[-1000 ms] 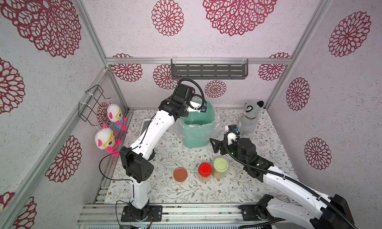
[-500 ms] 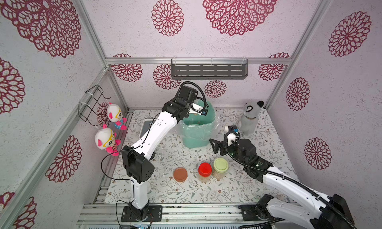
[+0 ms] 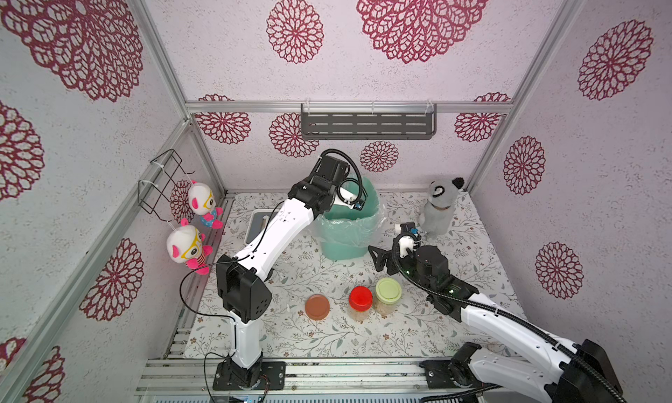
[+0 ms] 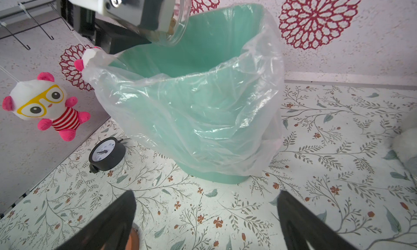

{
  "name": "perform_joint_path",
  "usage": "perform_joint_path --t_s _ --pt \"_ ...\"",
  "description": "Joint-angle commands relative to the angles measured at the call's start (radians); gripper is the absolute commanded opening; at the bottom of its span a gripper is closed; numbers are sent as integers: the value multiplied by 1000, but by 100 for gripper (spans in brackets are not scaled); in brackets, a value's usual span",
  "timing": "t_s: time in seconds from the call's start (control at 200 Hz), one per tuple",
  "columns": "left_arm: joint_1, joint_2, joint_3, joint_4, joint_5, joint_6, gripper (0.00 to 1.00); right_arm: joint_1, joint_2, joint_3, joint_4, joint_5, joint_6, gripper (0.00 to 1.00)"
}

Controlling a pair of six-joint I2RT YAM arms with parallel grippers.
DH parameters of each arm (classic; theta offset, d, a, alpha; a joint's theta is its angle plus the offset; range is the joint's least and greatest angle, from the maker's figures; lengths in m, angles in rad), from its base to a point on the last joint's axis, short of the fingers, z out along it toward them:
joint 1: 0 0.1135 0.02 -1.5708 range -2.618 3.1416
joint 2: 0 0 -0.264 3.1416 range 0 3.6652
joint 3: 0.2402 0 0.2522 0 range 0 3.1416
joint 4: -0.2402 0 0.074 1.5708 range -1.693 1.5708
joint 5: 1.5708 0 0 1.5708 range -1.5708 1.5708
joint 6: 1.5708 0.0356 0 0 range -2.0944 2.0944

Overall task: Empty moldy peanuts from jars
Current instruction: Pour the moldy peanuts from the jar into the trash bin.

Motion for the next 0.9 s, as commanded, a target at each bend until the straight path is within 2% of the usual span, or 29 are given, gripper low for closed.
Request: perform_joint_path --t_s 0.0,0.3,0.565,0.745,0.896 --pt "-10 -75 -3 34 -8 64 0 -6 -2 11 56 -10 19 99" --pt "-14 -116 -53 8 -10 100 0 -7 0 3 65 -14 36 99" --pt "-13 -123 -54 57 -8 70 0 -6 6 8 67 -20 45 99" --pt "1 -136 -78 205 55 -98 0 -6 4 6 62 -21 48 99" --pt "9 -146 -64 203 123 -342 0 -6 4 12 64 -28 54 99"
